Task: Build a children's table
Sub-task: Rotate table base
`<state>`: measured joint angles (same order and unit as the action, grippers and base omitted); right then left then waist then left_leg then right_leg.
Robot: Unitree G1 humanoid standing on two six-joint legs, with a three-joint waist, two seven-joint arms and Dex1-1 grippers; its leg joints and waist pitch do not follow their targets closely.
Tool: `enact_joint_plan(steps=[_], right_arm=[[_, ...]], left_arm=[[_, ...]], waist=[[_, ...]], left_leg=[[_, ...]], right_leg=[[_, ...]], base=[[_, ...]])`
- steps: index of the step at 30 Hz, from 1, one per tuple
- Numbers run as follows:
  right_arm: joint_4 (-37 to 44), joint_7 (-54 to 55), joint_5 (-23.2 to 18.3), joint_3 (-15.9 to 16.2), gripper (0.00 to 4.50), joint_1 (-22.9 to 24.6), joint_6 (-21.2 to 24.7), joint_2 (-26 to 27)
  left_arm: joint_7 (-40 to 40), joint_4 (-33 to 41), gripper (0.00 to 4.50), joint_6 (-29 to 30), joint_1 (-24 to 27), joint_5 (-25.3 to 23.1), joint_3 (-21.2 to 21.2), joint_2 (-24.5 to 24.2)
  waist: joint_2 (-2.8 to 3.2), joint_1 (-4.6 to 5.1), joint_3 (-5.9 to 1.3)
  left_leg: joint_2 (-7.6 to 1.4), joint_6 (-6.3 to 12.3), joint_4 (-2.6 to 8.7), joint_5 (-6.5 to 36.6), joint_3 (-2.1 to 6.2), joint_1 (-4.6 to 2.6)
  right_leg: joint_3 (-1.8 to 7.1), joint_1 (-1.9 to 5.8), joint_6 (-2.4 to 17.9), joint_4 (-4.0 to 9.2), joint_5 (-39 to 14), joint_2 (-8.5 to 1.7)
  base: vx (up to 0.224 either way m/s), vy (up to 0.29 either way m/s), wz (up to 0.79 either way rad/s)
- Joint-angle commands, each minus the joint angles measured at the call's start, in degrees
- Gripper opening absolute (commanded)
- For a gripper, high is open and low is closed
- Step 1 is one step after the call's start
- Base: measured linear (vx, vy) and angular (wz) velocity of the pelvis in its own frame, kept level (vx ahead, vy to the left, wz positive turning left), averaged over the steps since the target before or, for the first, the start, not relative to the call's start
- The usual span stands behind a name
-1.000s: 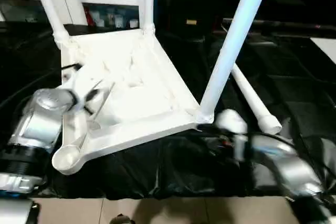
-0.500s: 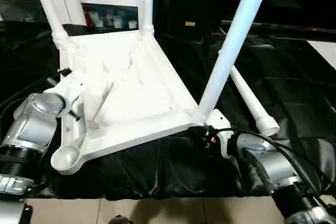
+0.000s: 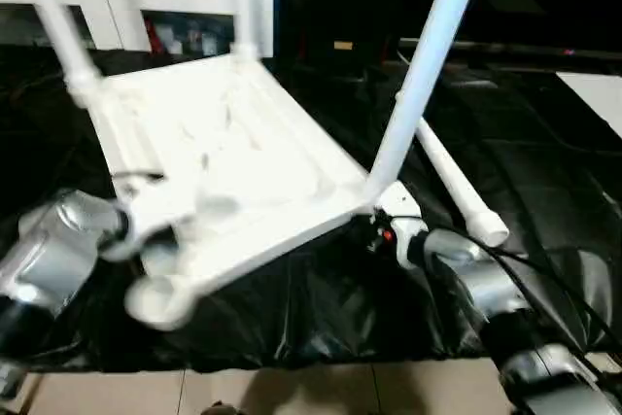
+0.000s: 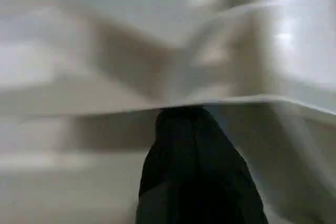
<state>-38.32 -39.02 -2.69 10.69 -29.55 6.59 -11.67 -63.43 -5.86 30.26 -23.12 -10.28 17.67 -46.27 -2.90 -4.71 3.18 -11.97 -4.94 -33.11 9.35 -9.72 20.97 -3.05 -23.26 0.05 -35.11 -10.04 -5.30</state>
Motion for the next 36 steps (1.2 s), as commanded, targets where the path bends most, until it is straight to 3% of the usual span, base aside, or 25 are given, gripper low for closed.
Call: enact_joint_plan(steps=[1, 7, 13, 19, 20, 21, 23, 24, 25, 26, 28, 29, 30, 35, 36], right_arm=[[-0.5, 0.6, -0.5, -0.2, 0.71, -1.7, -2.1, 1.1], [-6.4, 0.7, 0.6, 0.0, 0.26, -4.8, -6.1, 3.7], [-8.4, 0.3, 1.0, 0.5, 0.03, -5.6, -8.0, 5.5], [-10.9, 1.9, 1.6, -0.5, 0.03, -6.6, -9.8, 6.2], [-10.9, 1.9, 1.6, -0.5, 0.03, -6.6, -9.8, 6.2], [-10.7, 2.1, 1.4, -1.3, 0.03, -6.6, -9.8, 5.7], [-10.4, 2.5, 1.4, -1.7, 0.03, -6.5, -9.8, 5.2], [-9.9, 3.0, 1.2, -2.4, 0.03, -6.1, -9.8, 4.4], [-8.9, 4.0, 0.9, -3.5, 0.03, -5.6, -9.4, 3.6], [-8.4, 4.2, 0.7, -3.8, 0.03, -5.4, -8.9, 3.3], [-6.3, 4.7, -0.2, -5.0, 0.03, -4.6, -7.0, 2.3], [-4.6, 5.7, -0.5, -5.9, 0.03, -3.9, -6.0, 1.8], [-2.7, 6.8, -0.6, -6.6, 0.03, -3.2, -4.7, 1.2], [5.6, 8.0, -2.3, -9.3, 0.03, 0.5, 0.2, -1.3], [7.3, 9.0, -2.4, -10.1, 0.29, 1.3, 1.3, -1.7]], left_arm=[[-3.9, 2.2, 0.00, 1.5, 1.5, 2.8, 3.1, 0.8], [-7.7, 10.7, 0.00, 5.6, 2.6, 8.2, 3.8, 3.9], [-6.0, 12.3, 0.00, 7.7, 1.3, 8.9, 5.7, 8.7], [6.0, 1.3, 0.00, 1.7, -3.2, 3.3, 5.7, 17.5], [6.0, 1.3, 0.00, 1.7, -3.2, 3.3, 5.7, 17.5], [10.8, -2.8, 0.00, -1.1, -4.8, 2.5, 4.9, 20.4], [14.0, -5.3, 0.00, -2.6, -5.8, 1.9, 4.5, 22.1], [17.0, -7.5, 0.00, -3.7, -6.8, 1.4, 4.1, 23.6], [20.1, -10.0, 0.00, -4.8, -7.9, 0.8, 3.7, 25.2], [20.5, -10.5, 0.00, -5.0, -8.1, 0.6, 3.7, 25.4], [21.9, -12.0, 0.00, -5.8, -8.7, 0.5, 3.6, 26.2], [22.8, -12.8, 0.00, -6.2, -9.0, 0.3, 3.3, 26.5], [22.9, -12.9, 0.00, -6.5, -9.1, 0.3, 3.2, 26.6], [22.8, -10.4, 0.00, -9.5, -8.3, 2.7, 0.8, 28.4], [23.0, -9.2, 0.33, -9.0, -7.8, 4.5, -0.5, 29.3]], waist=[[1.21, 0.20, -3.45], [1.18, 1.02, -3.53], [0.93, 1.83, -3.61], [0.77, 2.16, -3.44], [0.74, 2.00, -3.52], [0.73, 2.20, -3.43], [0.69, 1.99, -3.62], [0.77, 1.91, -3.68], [0.98, 1.84, -3.73], [0.71, 1.76, -3.80], [0.72, 1.31, -3.96], [1.05, 1.13, -3.96], [0.83, 0.99, -3.96], [0.95, 0.69, -3.96], [1.48, 0.61, -4.03]], left_leg=[[-0.76, -2.29, 4.37, 18.6, -0.09, -0.89], [-0.71, -2.33, 4.33, 16.8, -0.17, -0.56], [-0.54, -1.16, 4.04, 14.9, -0.28, -0.21], [-0.59, -0.82, 4.03, 17.3, -0.26, -0.34], [-0.57, -0.95, 3.91, 17.9, -0.29, -0.65], [-0.45, -0.80, 4.03, 17.5, -0.18, -0.15], [-0.56, -0.71, 3.90, 17.7, -0.19, -0.46], [-0.49, -0.54, 3.93, 17.1, -0.18, -0.26], [-0.47, -0.49, 3.84, 16.8, -0.19, -0.35], [-0.47, -0.19, 3.74, 16.2, -0.30, -0.37], [-0.47, 0.29, 3.69, 14.6, -0.26, -0.24], [-0.47, 0.36, 3.70, 13.7, -0.19, -0.23], [-0.47, 0.43, 3.64, 13.2, -0.31, -0.30], [-0.44, 0.50, 3.67, 13.3, -0.32, -0.29], [-0.46, 0.27, 3.73, 13.9, -0.18, -0.28]], right_leg=[[1.92, 1.90, 11.7, 3.84, -14.6, -2.01], [1.96, 2.30, 12.4, 3.52, -12.4, -1.97], [1.97, 2.64, 12.8, 3.46, -11.0, -1.89], [1.97, 2.45, 11.5, 4.21, -15.4, -1.86], [1.98, 2.23, 11.2, 4.31, -16.4, -1.90], [1.93, 2.50, 10.7, 4.33, -16.7, -1.80], [1.92, 2.35, 10.5, 4.33, -16.0, -1.78], [1.88, 2.50, 10.5, 4.30, -15.5, -1.76], [1.89, 2.43, 10.6, 4.26, -14.8, -1.73], [1.92, 2.50, 10.7, 4.24, -13.4, -1.66], [1.86, 2.69, 10.9, 3.96, -11.4, -1.69], [1.82, 2.75, 11.2, 3.80, -10.1, -1.66], [1.85, 2.75, 11.3, 3.84, -9.0, -1.60], [1.79, 2.95, 11.6, 3.91, -7.8, -1.59], [1.72, 3.01, 11.6, 3.79, -8.5, -1.66]], base=[[0.000, 0.000, 0.00], [0.000, 0.000, 0.00], [0.000, 0.000, 0.00], [0.000, 0.000, 0.00], [0.000, 0.000, 0.00], [0.000, 0.000, 0.00], [0.000, 0.000, 0.00], [0.000, 0.000, 0.00], [0.000, 0.000, 0.00], [0.000, 0.000, 0.00], [0.000, 0.000, 0.00], [0.000, 0.000, 0.00], [0.000, 0.000, 0.00], [0.000, 0.000, 0.00], [0.000, 0.000, 0.00]])
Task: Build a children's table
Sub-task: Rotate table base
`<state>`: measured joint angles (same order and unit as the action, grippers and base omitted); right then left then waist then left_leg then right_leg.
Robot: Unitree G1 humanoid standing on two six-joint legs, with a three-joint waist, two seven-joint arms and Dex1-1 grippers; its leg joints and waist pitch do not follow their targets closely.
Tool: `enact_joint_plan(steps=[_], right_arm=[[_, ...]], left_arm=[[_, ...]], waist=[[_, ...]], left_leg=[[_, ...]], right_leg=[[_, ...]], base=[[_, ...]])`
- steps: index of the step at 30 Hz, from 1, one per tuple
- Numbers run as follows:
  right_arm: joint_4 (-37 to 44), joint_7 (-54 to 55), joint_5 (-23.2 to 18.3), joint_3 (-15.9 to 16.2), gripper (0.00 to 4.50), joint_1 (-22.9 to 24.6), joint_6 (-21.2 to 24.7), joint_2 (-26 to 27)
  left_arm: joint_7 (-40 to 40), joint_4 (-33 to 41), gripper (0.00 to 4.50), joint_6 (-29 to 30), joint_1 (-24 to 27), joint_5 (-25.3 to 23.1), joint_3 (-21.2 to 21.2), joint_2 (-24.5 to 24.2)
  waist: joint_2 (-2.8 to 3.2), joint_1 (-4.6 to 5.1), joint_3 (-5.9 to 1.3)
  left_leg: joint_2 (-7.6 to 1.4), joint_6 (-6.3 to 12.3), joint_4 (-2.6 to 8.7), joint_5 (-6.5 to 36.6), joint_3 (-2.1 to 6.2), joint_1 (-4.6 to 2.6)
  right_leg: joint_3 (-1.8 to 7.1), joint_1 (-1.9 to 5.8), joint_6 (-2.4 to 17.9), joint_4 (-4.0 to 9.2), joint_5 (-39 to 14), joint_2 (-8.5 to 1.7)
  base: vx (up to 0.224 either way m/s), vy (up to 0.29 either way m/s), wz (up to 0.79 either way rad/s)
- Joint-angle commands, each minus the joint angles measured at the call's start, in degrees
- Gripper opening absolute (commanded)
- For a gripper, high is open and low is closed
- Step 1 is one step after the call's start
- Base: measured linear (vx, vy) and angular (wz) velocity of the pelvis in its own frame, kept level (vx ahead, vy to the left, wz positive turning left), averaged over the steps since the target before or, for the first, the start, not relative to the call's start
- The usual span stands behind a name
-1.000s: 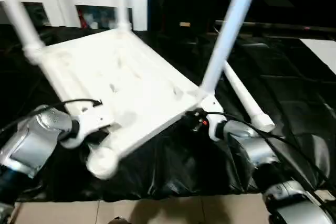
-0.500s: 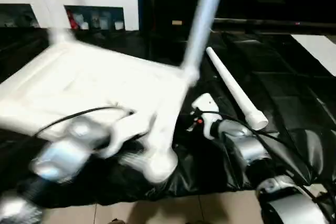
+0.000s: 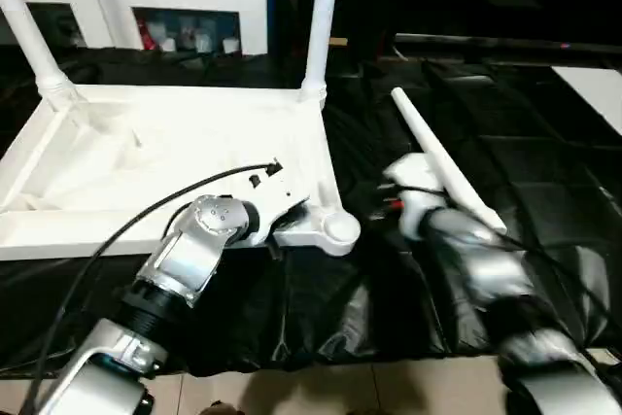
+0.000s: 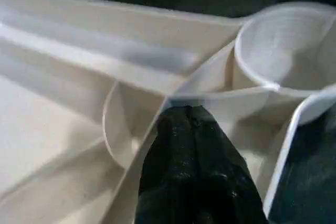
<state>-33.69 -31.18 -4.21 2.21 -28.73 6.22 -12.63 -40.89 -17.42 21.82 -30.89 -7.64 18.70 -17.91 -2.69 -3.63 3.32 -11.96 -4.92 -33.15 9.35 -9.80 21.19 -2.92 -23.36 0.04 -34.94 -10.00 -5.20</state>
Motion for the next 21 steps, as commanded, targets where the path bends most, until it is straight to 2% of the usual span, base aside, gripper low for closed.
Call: enact_joint_plan(steps=[1, 3, 4, 5, 6, 7, 8, 10, 11, 14, 15, 16, 18, 19, 20, 21], right_arm=[[4.7, 3.4, -1.2, -3.4, 0.36, 1.3, 3.5, -1.4], [7.3, 7.0, -1.5, -6.1, 0.39, 1.8, 6.0, -2.3], [7.4, 7.0, -1.6, -6.3, 0.48, 1.8, 6.1, -2.3], [8.5, 7.3, -2.6, -7.4, 0.61, 1.7, 7.1, -2.6], [9.1, 7.6, -3.1, -8.0, 0.73, 1.7, 7.8, -2.6], [9.5, 8.1, -3.2, -8.4, 0.79, 1.6, 8.4, -2.7], [10.5, 8.7, -3.3, -8.9, 0.84, 1.6, 9.5, -2.7], [8.6, 11.7, -3.9, -11.7, 0.93, -1.1, 11.1, -4.4], [7.5, 11.8, -3.9, -11.9, 1.05, -1.9, 12.1, -5.1], [6.1, 11.9, -3.3, -11.8, 1.27, -2.9, 12.9, -6.1], [5.1, 12.1, -2.3, -11.3, 1.36, -3.7, 12.9, -6.9], [4.1, 12.0, -1.9, -11.2, 1.55, -4.4, 13.1, -7.4], [3.1, 11.5, -1.9, -11.0, 1.60, -5.2, 13.5, -7.8], [1.5, 11.7, -1.5, -10.7, 1.65, -6.2, 13.7, -8.3], [1.1, 11.8, -1.4, -10.6, 1.84, -6.5, 13.8, -8.5], [-0.4, 11.6, -1.4, -10.7, 1.92, -7.3, 13.5, -8.8]], left_arm=[[0.4, 4.4, 0.41, 0.1, 0.9, 4.3, -3.0, 2.0], [1.8, 6.7, 0.41, 0.4, 2.0, 7.1, -5.3, 3.6], [1.8, 6.8, 0.44, 0.4, 2.0, 7.3, -5.4, 3.7], [2.1, 7.6, 0.53, 0.8, 2.4, 8.4, -6.2, 4.4], [2.4, 7.8, 0.66, 0.8, 2.5, 8.8, -6.6, 4.7], [2.8, 8.0, 0.78, 0.5, 2.5, 8.9, -6.9, 4.9], [3.3, 8.0, 0.83, 0.0, 2.6, 8.8, -7.3, 5.1], [3.3, 8.1, 0.84, 0.3, 2.0, 8.9, -7.8, 5.6], [2.4, 8.3, 0.95, 0.0, 1.8, 9.0, -7.5, 5.3], [0.8, 9.1, 1.24, 0.0, 1.7, 9.4, -7.1, 4.9], [-0.8, 10.9, 1.29, 0.5, 1.9, 10.0, -6.5, 3.9], [-2.4, 12.4, 1.52, 1.0, 2.3, 10.8, -6.0, 3.0], [-4.0, 14.0, 1.60, 1.5, 2.8, 11.5, -5.4, 2.0], [-5.2, 15.5, 1.64, 2.0, 3.4, 11.8, -5.0, 0.8], [-5.5, 16.0, 1.79, 2.1, 3.7, 11.8, -4.8, 0.5], [-5.9, 16.5, 1.90, 2.4, 4.1, 11.7, -4.7, -0.1]], waist=[[1.03, -0.32, -4.07], [1.15, -0.59, -4.09], [1.10, -0.73, -4.02], [1.30, -0.81, -3.98], [1.18, -0.91, -3.89], [1.80, -1.02, -3.86], [1.37, -0.82, -3.81], [1.43, -0.77, -3.79], [1.25, -0.70, -3.85], [1.44, -0.87, -3.77], [1.24, -0.79, -3.69], [1.36, -0.82, -3.86], [1.29, -0.72, -3.91], [1.14, -0.75, -3.95], [0.85, -0.64, -4.01], [0.97, -0.79, -4.00]], left_leg=[[-0.46, 0.16, 3.81, 14.2, -0.21, -0.42], [-0.44, -0.14, 3.71, 14.1, -0.25, -0.59], [-0.41, 0.04, 3.64, 14.7, -0.40, -0.74], [-0.34, 0.06, 3.65, 15.0, -0.40, -0.66], [-0.33, 0.14, 3.71, 15.8, -0.40, -0.65], [-0.29, -0.06, 3.74, 16.1, -0.32, -0.75], [-0.23, -0.12, 3.79, 16.6, -0.32, -0.56], [-0.17, -0.31, 3.79, 16.6, -0.32, -0.60], [-0.11, -0.42, 3.71, 16.3, -0.35, -0.63], [-0.10, -0.15, 3.59, 14.9, -0.39, -0.47], [-0.11, -0.09, 3.58, 14.9, -0.48, -0.40], [-0.17, -0.10, 3.57, 14.1, -0.38, -0.35], [-0.20, 0.03, 3.54, 13.0, -0.39, -0.18], [-0.21, 0.16, 3.41, 12.8, -0.54, -0.28], [-0.17, 0.43, 3.38, 11.8, -0.52, -0.07], [-0.17, 0.64, 3.28, 11.3, -0.67, -0.22]], right_leg=[[1.62, 3.09, 11.6, 3.82, -8.9, -1.76], [1.62, 3.10, 12.1, 3.78, -8.5, -1.65], [1.64, 2.89, 12.0, 3.95, -9.6, -1.61], [1.63, 2.93, 11.6, 4.00, -10.4, -1.61], [1.62, 2.86, 10.8, 4.25, -12.3, -1.64], [1.62, 2.79, 10.4, 4.28, -13.0, -1.63], [1.53, 2.85, 9.5, 4.52, -14.4, -1.51], [1.53, 2.67, 8.6, 4.70, -16.2, -1.54], [1.48, 2.63, 8.4, 4.69, -16.7, -1.47], [1.49, 2.56, 8.1, 4.63, -16.6, -1.57], [1.51, 2.48, 8.0, 4.74, -16.5, -1.54], [1.51, 2.63, 8.4, 4.47, -15.6, -1.66], [1.49, 2.72, 9.4, 4.12, -13.7, -1.63], [1.54, 2.62, 9.6, 4.11, -12.7, -1.52], [1.49, 2.85, 10.2, 3.78, -11.2, -1.49], [1.58, 2.73, 10.3, 3.78, -10.7, -1.47]], base=[[0.000, 0.000, 0.00], [0.000, 0.000, 0.00], [0.000, 0.000, 0.00], [0.000, 0.000, 0.00], [0.000, 0.000, 0.00], [0.000, 0.000, 0.00], [0.000, 0.000, 0.00], [0.000, 0.000, 0.00], [0.000, 0.000, 0.00], [0.000, 0.000, 0.00], [0.000, 0.000, 0.00], [0.000, 0.000, 0.00], [0.000, 0.000, 0.00], [0.000, 0.000, 0.00], [0.000, 0.000, 0.00], [0.000, 0.000, 0.00]])
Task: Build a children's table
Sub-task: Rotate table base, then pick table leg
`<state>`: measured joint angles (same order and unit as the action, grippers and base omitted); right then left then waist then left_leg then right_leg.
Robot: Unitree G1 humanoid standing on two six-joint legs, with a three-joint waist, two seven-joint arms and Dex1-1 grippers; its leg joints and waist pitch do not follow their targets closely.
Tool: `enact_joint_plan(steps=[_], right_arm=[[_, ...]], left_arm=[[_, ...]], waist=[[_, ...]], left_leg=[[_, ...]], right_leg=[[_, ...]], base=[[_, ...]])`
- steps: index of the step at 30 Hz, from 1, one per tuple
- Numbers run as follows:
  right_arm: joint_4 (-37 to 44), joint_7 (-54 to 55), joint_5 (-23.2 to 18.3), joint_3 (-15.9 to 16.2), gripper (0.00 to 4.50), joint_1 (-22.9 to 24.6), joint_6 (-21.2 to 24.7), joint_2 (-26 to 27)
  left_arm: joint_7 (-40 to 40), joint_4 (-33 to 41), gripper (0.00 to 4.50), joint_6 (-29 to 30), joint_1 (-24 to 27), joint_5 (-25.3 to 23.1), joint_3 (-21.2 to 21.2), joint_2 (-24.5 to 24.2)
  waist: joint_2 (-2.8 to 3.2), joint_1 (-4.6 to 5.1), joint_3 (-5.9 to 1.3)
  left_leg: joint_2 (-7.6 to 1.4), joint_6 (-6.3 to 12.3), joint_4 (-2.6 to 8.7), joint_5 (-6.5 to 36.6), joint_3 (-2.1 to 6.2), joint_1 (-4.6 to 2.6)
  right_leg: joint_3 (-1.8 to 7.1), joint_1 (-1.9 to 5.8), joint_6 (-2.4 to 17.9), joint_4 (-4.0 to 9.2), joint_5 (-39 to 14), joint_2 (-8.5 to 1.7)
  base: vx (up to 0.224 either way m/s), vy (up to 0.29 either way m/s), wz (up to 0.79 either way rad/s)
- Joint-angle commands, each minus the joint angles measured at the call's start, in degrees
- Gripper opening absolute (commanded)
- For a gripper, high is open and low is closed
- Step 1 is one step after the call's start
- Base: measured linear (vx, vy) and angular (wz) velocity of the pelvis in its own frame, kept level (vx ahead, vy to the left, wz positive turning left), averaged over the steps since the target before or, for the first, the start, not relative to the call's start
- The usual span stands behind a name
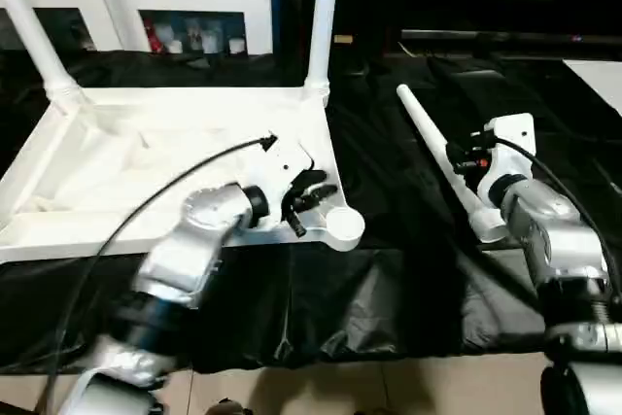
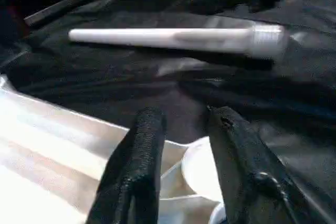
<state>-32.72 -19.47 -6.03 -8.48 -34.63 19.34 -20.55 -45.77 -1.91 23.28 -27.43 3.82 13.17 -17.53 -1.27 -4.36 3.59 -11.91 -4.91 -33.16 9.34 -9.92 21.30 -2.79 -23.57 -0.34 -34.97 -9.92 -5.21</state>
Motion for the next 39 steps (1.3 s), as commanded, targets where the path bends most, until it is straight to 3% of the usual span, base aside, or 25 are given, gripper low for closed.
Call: enact_joint_plan(steps=[1, 4, 5, 9, 10, 12, 13, 15, 17, 19, 20, 21, 22, 23, 24, 25, 27, 34, 39], right_arm=[[-2.7, -0.5, 0.4, -0.1, 1.97, -2.2, 0.2, -1.1], [-6.0, -1.0, 0.4, -0.2, 2.26, -4.0, 0.1, -1.9], [-7.1, -0.9, 0.5, -0.4, 2.35, -4.6, 0.1, -2.0], [-12.4, -0.3, 1.0, -0.5, 2.69, -7.9, -0.2, -3.4], [-14.1, -0.5, 1.1, -0.5, 2.78, -8.9, -0.4, -3.8], [-16.4, -0.8, 1.1, -0.6, 2.90, -10.1, -0.9, -4.2], [-17.9, -1.1, 1.4, -0.4, 3.01, -10.9, -1.1, -4.4], [-19.6, -2.1, 1.5, 0.0, 3.23, -11.8, -1.1, -4.9], [-20.6, -3.0, 1.5, 0.2, 3.26, -12.3, -1.3, -5.0], [-24.3, -2.5, 2.2, 0.9, 3.45, -14.4, -0.9, -5.2], [-24.6, -2.5, 2.2, 0.9, 3.57, -14.6, -0.9, -5.2], [-26.2, -2.8, 1.8, 0.6, 3.70, -15.8, -0.9, -5.2], [-26.8, -3.2, 1.6, 0.4, 3.72, -16.2, -0.9, -5.2], [-27.2, -3.7, 1.4, 0.3, 3.73, -16.6, -0.8, -5.1], [-29.1, -4.6, 1.5, 0.2, 3.73, -17.9, -0.7, -5.2], [-29.7, -4.6, 1.7, 0.2, 3.73, -18.3, -0.6, -5.2], [-31.4, -4.9, 2.2, 0.5, 3.73, -19.8, 0.3, -5.5], [-35.5, -6.3, 1.8, -0.1, 3.73, -24.3, 1.0, -5.6], [-35.7, -7.1, 1.6, -0.3, 3.73, -26.0, 2.3, -6.1]], left_arm=[[-1.2, 1.4, 1.97, 1.1, 0.9, 0.1, 0.8, -1.0], [-1.6, 3.1, 2.23, 2.0, 1.7, 0.3, 0.4, -2.2], [-1.7, 3.6, 2.33, 2.4, 1.8, 0.6, 0.3, -2.6], [-2.9, 6.9, 2.68, 4.0, 3.2, 1.6, -0.8, -5.4], [-3.4, 8.0, 2.78, 4.6, 3.7, 1.9, -1.1, -6.3], [-3.8, 9.1, 2.92, 5.3, 4.1, 2.2, -1.5, -7.3], [-4.2, 10.0, 3.01, 5.9, 4.3, 2.4, -1.8, -7.9], [-4.6, 11.9, 3.25, 6.9, 4.8, 2.9, -2.2, -8.8], [-4.8, 13.1, 3.28, 7.7, 5.1, 3.2, -2.3, -9.4], [-4.9, 16.4, 3.45, 9.2, 6.1, 3.5, -2.6, -11.7], [-4.9, 16.6, 3.59, 9.3, 6.1, 3.5, -2.6, -11.9], [-4.9, 18.1, 3.73, 10.2, 6.5, 3.7, -3.3, -12.9], [-5.0, 18.6, 3.77, 10.6, 6.6, 3.9, -3.6, -13.3], [-5.1, 19.0, 3.84, 11.0, 6.7, 4.1, -3.9, -13.6], [-5.5, 20.6, 3.84, 12.6, 7.2, 4.8, -4.7, -14.6], [-5.8, 21.1, 3.97, 13.3, 7.3, 5.2, -5.0, -15.1], [-6.3, 23.9, 3.97, 15.5, 8.2, 6.3, -5.9, -16.6], [-6.0, 27.9, 3.97, 19.2, 9.5, 8.2, -7.0, -18.7], [-5.8, 28.6, 3.97, 20.2, 9.2, 8.9, -6.8, -18.8]], waist=[[-0.56, 0.01, -4.33], [-0.87, -0.08, -4.27], [-0.70, -0.12, -4.35], [-0.41, -0.11, -3.36], [-0.45, -0.01, -3.39], [-0.32, 0.12, -2.49], [-0.35, 0.32, -2.40], [-0.48, 0.36, -1.35], [-0.39, 0.34, -1.19], [-0.03, 0.48, -0.01], [-0.30, 0.57, -0.04], [-0.03, 0.52, 0.47], [0.14, 0.57, 0.53], [0.04, 0.79, 0.99], [0.30, 0.72, 1.81], [0.16, 0.79, 1.91], [0.47, 0.78, 3.23], [0.33, 0.79, 5.79], [0.24, 0.74, 6.62]], left_leg=[[-0.24, 0.69, 3.24, 11.0, -0.52, -0.29], [-0.18, 1.43, 3.04, 9.1, -0.74, -0.13], [-0.17, 1.61, 3.00, 8.6, -0.73, -0.15], [-0.16, 1.84, 3.05, 9.3, -0.80, -0.02], [-0.19, 1.73, 3.07, 9.7, -0.75, 0.02], [-0.12, 1.11, 3.34, 12.6, -0.70, 0.01], [-0.11, 0.76, 3.39, 13.9, -0.67, -0.09], [-0.09, 0.55, 3.65, 15.2, -0.61, 0.07], [-0.18, 0.69, 3.62, 15.4, -0.61, -0.10], [-0.11, 0.72, 3.86, 14.6, -0.34, 0.45], [0.01, 0.98, 3.74, 13.6, -0.42, 0.60], [0.06, 1.51, 3.69, 10.9, -0.39, 0.96], [-0.02, 1.93, 3.52, 10.2, -0.51, 0.79], [0.12, 2.86, 3.38, 8.2, -0.54, 1.25], [0.02, 3.68, 3.41, 7.0, -0.52, 1.30], [0.08, 4.14, 3.38, 6.6, -0.54, 1.38], [-0.04, 4.99, 3.42, 4.9, -0.50, 1.49], [-0.41, 5.08, 3.72, 4.7, -0.84, 0.86], [-0.52, 4.67, 3.78, 3.8, -0.90, 0.60]], right_leg=[[1.45, 2.95, 10.9, 3.62, -10.3, -1.48], [1.56, 2.96, 11.5, 3.37, -7.9, -1.41], [1.54, 3.01, 11.9, 3.19, -7.3, -1.43], [1.57, 2.41, 12.5, 3.29, -7.3, -1.26], [1.53, 2.53, 12.5, 3.22, -7.5, -1.25], [1.54, 2.15, 11.5, 3.70, -11.2, -1.24], [1.50, 2.09, 11.3, 3.86, -13.1, -1.26], [1.58, 1.66, 10.7, 4.14, -15.0, -1.30], [1.65, 1.59, 10.8, 4.10, -14.8, -1.29], [1.58, 1.49, 11.7, 3.83, -13.4, -1.28], [1.62, 1.67, 12.0, 3.77, -12.3, -1.27], [1.66, 1.53, 12.7, 3.44, -9.6, -1.24], [1.73, 1.35, 13.3, 3.35, -8.0, -1.20], [1.70, 1.53, 14.4, 2.99, -5.0, -1.08], [1.72, 1.23, 15.4, 2.86, -3.3, -1.14], [1.72, 1.40, 15.7, 2.84, -2.9, -1.06], [1.78, 1.18, 17.2, 2.64, -1.3, -1.24], [2.10, 1.06, 19.4, 2.76, -2.0, -1.62], [2.27, 1.26, 19.9, 2.68, -2.3, -1.91]], base=[[0.000, 0.000, 0.00], [0.000, 0.000, 0.00], [0.000, 0.000, 0.00], [0.000, 0.000, 0.00], [0.000, 0.000, 0.00], [0.000, 0.000, 0.00], [0.000, 0.000, 0.00], [0.000, 0.000, 0.00], [0.000, 0.000, 0.00], [0.000, 0.000, 0.00], [0.000, 0.000, 0.00], [0.000, 0.000, 0.00], [0.000, 0.000, 0.00], [0.000, 0.000, 0.00], [0.000, 0.000, 0.00], [0.000, 0.000, 0.00], [0.000, 0.000, 0.00], [0.000, 0.000, 0.00], [0.000, 0.000, 0.00]])
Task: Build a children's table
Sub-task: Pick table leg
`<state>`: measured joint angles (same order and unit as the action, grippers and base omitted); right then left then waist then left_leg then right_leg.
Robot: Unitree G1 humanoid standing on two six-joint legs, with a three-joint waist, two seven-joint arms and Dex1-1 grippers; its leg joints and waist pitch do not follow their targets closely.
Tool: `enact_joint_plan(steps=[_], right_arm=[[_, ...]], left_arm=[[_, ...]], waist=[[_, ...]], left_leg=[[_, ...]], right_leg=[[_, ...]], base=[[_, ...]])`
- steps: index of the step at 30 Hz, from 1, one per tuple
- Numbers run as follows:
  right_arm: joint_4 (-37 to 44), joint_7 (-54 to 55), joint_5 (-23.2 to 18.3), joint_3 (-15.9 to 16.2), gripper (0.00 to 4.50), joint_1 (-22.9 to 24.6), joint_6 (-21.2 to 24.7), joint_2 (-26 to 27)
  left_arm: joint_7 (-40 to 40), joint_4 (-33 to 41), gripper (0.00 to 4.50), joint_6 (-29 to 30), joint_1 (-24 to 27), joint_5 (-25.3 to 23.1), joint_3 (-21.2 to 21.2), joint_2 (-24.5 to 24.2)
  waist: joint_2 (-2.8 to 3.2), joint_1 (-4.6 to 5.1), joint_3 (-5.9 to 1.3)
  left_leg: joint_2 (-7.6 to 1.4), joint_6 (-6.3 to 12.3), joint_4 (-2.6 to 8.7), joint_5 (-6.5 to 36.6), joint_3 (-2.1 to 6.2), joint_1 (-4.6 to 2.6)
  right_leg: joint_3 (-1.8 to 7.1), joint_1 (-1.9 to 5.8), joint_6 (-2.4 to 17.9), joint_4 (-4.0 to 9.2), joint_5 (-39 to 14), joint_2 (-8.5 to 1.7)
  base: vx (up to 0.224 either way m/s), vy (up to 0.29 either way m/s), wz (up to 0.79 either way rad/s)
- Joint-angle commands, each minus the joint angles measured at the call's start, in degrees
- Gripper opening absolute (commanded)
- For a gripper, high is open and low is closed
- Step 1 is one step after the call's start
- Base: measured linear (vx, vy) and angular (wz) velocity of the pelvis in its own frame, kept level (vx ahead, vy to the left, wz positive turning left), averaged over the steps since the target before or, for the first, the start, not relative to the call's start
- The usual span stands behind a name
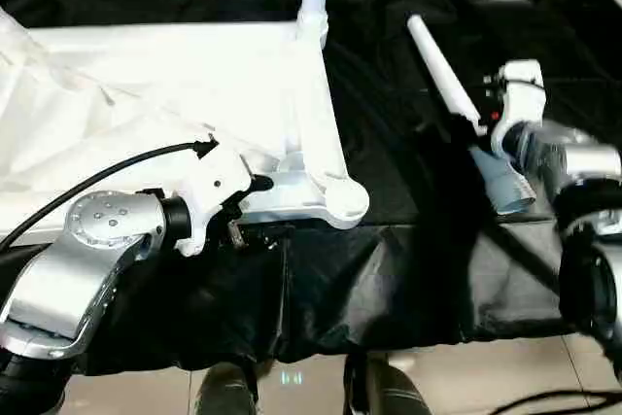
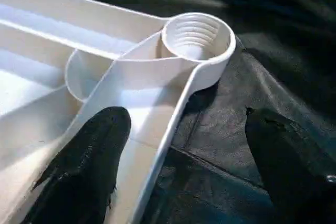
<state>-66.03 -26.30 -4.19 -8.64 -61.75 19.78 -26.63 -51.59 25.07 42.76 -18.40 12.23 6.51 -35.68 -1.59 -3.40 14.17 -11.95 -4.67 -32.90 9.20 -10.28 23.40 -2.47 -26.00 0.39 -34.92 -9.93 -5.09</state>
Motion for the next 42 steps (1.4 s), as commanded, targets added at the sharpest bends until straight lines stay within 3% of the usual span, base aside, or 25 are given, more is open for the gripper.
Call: enact_joint_plan(steps=[1, 4, 6, 8, 12, 16, 18, 19, 21, 31, 37, 42], right_arm=[[-2.5, -1.2, -0.2, 0.1, 3.73, 0.3, 2.8, -0.4], [-2.8, -2.6, 0.6, 1.0, 3.73, -0.8, 4.5, -0.9], [-3.2, -3.4, 2.1, 2.6, 3.73, -2.0, 7.6, -1.7], [-3.2, -3.6, 2.0, 2.5, 3.73, -2.2, 8.3, -2.1], [-1.9, -6.1, 1.8, 3.0, 3.73, -2.6, 13.9, -3.5], [-0.4, -8.5, 2.5, 4.6, 3.73, -2.2, 17.9, -4.8], [0.1, -9.9, 3.1, 5.6, 3.45, -1.8, 19.7, -5.2], [0.3, -11.3, 4.2, 7.1, 3.45, -0.7, 21.2, -5.4], [0.0, -11.8, 4.9, 8.0, 3.32, 0.4, 21.7, -5.2], [2.3, -13.9, 4.0, 8.6, 2.54, 2.1, 24.8, -5.0], [3.2, -14.1, 3.6, 7.9, 1.97, 2.9, 25.7, -4.8], [4.1, -13.8, 2.9, 7.0, 1.82, 3.5, 26.0, -4.9]], left_arm=[[0.3, 1.9, 3.97, 1.3, -0.1, 1.0, 0.0, -0.7], [0.0, 2.0, 3.97, 1.7, -0.5, 1.8, 0.1, -0.9], [-0.9, 1.7, 3.97, 1.6, -1.5, 2.4, 0.7, -1.0], [-0.8, 1.3, 3.97, 1.4, -2.0, 2.4, 1.0, -0.8], [0.3, 0.2, 3.97, 1.2, -4.8, 2.9, 0.7, 0.5], [0.2, 0.2, 3.97, 1.1, -5.6, 3.6, 0.5, 0.5], [0.2, 0.1, 4.08, 1.1, -5.9, 3.6, 0.5, 0.4], [0.1, 0.0, 4.08, 1.0, -6.2, 3.7, 0.6, 0.5], [0.2, -0.1, 4.08, 0.8, -6.3, 3.7, 0.8, 0.7], [0.1, -0.8, 4.08, 0.3, -7.1, 4.2, 1.1, 0.2], [-0.1, -1.8, 4.08, -0.5, -7.6, 4.3, 1.5, 0.1], [0.2, -2.9, 4.08, -1.1, -8.5, 4.1, 1.5, 0.6]], waist=[[0.48, -0.13, -4.14], [0.46, -0.15, -3.82], [0.57, -0.16, -4.19], [0.71, -0.24, -4.32], [0.87, -0.41, -4.60], [0.78, -0.50, -4.80], [0.73, -0.52, -4.80], [1.08, -0.57, -4.73], [0.86, -0.60, -4.76], [1.01, -1.14, -4.90], [1.12, -1.44, -5.18], [1.11, -1.62, -5.50]], left_leg=[[-0.45, 4.50, 3.46, 3.5, -0.62, -1.53], [-0.41, 5.09, 3.42, 2.3, -0.69, -1.48], [-0.37, 5.39, 3.24, 0.9, -0.80, -1.62], [-0.35, 5.57, 3.14, 0.1, -0.83, -1.68], [-0.38, 5.93, 2.88, -0.7, -0.90, -1.62], [-0.31, 6.22, 2.73, -1.7, -0.87, -1.54], [-0.36, 6.27, 2.70, -1.4, -0.88, -1.49], [-0.35, 6.18, 2.69, -1.2, -0.84, -1.47], [-0.42, 5.79, 2.69, -0.8, -0.87, -1.54], [-0.49, 5.00, 2.69, 0.4, -0.89, -1.80], [-0.37, 5.00, 2.51, -1.0, -0.83, -1.72], [-0.33, 5.12, 2.38, -1.2, -0.86, -1.73]], right_leg=[[1.97, 3.85, 19.3, 2.54, -1.7, -1.95], [2.04, 3.93, 19.9, 2.46, -0.5, -2.01], [2.06, 4.10, 20.5, 2.22, 1.2, -1.93], [2.01, 4.13, 21.0, 2.11, 2.0, -1.78], [2.06, 4.32, 21.8, 1.80, 4.4, -1.72], [2.00, 4.50, 22.0, 1.62, 6.1, -1.58], [2.02, 4.51, 22.1, 1.65, 5.6, -1.71], [2.00, 4.45, 22.2, 1.67, 5.3, -1.69], [2.05, 4.47, 22.1, 1.71, 5.1, -1.72], [2.12, 4.42, 22.0, 1.74, 3.8, -1.77], [2.10, 4.56, 22.4, 1.43, 6.6, -1.64], [2.11, 4.65, 22.6, 1.30, 7.3, -1.58]], base=[[0.000, 0.000, 0.00], [0.000, 0.000, 0.00], [0.000, 0.000, 0.00], [0.000, 0.000, 0.00], [0.000, 0.000, 0.00], [0.000, 0.000, 0.00], [0.000, 0.000, 0.00], [0.000, 0.000, 0.00], [0.000, 0.000, 0.00], [0.000, 0.000, 0.00], [0.000, 0.000, 0.00], [0.000, 0.000, 0.00]])
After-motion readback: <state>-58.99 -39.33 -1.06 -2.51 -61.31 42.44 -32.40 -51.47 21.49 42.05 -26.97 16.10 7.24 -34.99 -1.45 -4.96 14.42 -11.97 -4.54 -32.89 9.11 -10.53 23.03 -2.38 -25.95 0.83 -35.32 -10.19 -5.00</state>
